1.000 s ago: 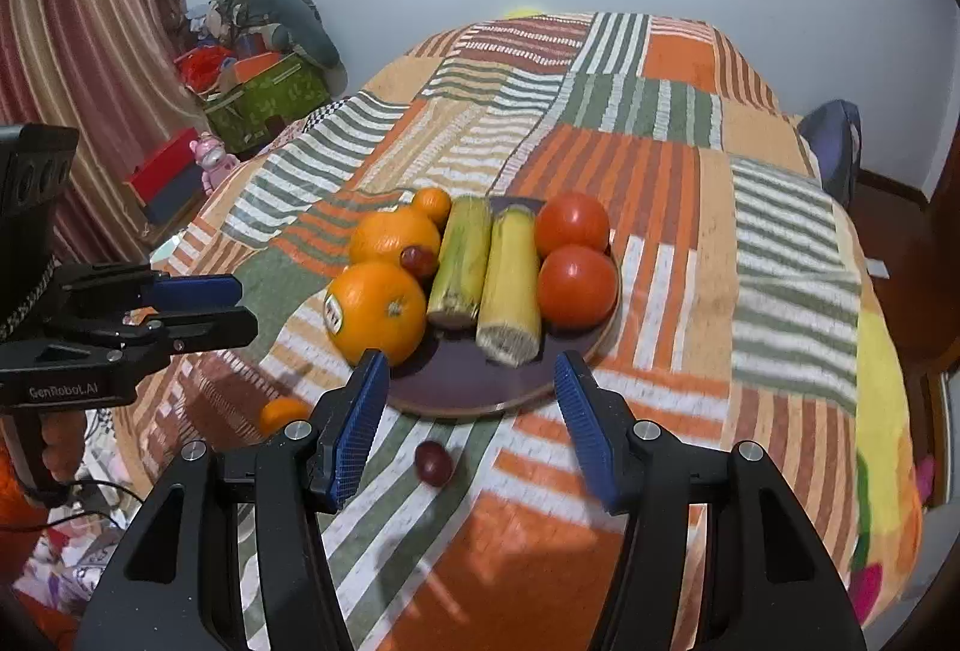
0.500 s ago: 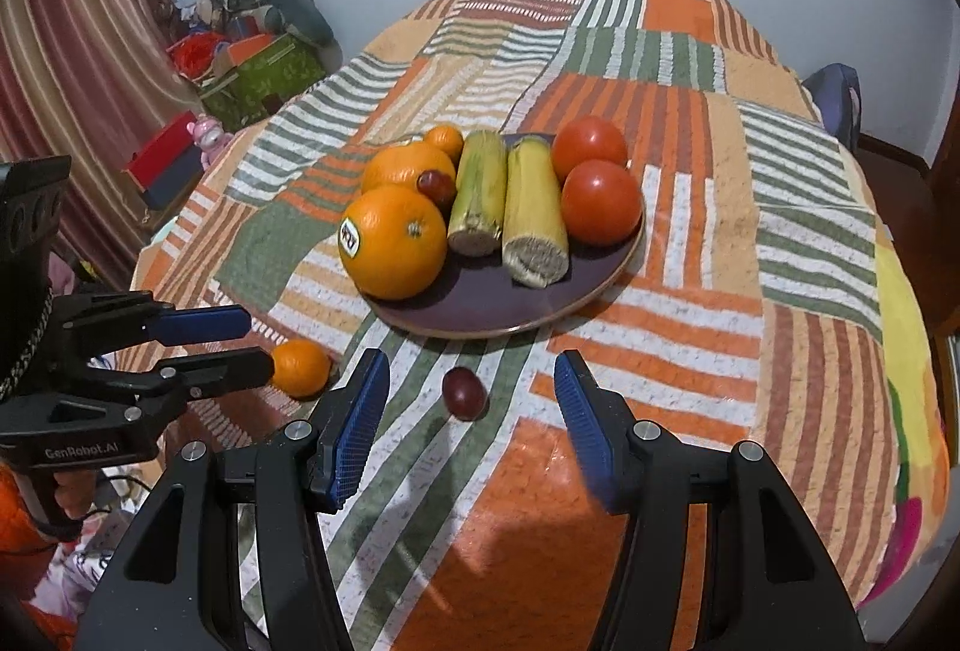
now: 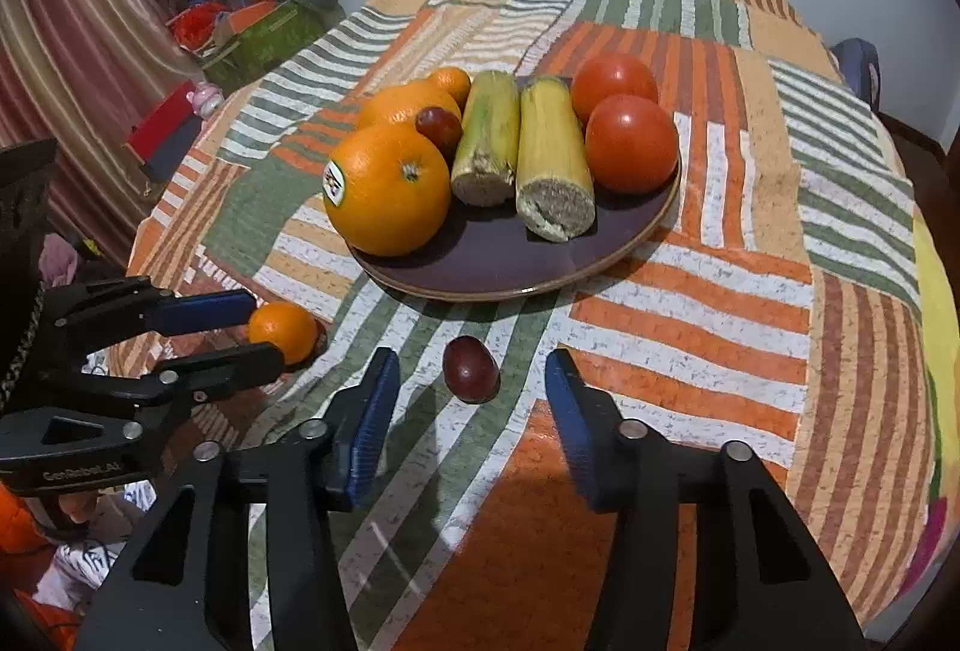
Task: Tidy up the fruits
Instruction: 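Grasp a tangerine on the blanket with the left gripper while the right grasps a dark plum, then carry the tangerine with the left gripper while the right carries the plum, releasing both on the plate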
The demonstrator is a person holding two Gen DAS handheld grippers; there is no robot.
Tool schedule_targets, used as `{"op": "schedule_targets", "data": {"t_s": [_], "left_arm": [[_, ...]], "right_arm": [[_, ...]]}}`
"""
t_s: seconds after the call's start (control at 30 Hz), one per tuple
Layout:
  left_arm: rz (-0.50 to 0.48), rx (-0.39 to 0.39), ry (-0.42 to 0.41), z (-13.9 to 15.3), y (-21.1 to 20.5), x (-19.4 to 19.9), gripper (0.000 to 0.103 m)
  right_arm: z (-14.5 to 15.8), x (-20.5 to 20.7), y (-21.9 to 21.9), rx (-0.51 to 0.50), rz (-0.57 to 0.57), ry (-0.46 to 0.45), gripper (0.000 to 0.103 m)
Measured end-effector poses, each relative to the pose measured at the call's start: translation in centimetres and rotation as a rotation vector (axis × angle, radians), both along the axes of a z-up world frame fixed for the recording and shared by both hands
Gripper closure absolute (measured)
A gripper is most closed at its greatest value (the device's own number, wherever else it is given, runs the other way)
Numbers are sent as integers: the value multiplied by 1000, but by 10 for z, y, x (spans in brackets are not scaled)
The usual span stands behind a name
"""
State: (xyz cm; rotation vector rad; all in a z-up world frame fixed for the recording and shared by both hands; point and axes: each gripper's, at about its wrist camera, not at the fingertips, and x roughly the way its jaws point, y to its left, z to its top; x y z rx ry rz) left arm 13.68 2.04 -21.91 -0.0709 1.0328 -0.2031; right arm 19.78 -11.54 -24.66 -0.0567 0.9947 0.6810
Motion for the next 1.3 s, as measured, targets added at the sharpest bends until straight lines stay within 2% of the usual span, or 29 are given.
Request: {"op": "schedule_targets", "data": {"t_s": [0.23,0.37,0.43,0.47,0.73,1.1,1.3], "left_arm": [[34,21,20,-10,8,5,62],[53,4,31,-13,15,9,62],[60,8,27,-14,16,10,66],[60,14,23,-14,16,10,70],[48,2,1,-5,16,11,70],[44,-17,-137,48,18,23,70],[23,-25,-176,61,11,44,70]], "right_arm": [[-5,2,3,-14,16,2,68],[-6,1,8,-24,39,-3,81],[-7,2,10,-29,46,-5,85],[-6,2,11,-29,46,-6,85],[3,5,3,4,32,-21,86],[32,14,-10,30,-23,-116,85],[43,22,-6,43,-28,-153,85]]}}
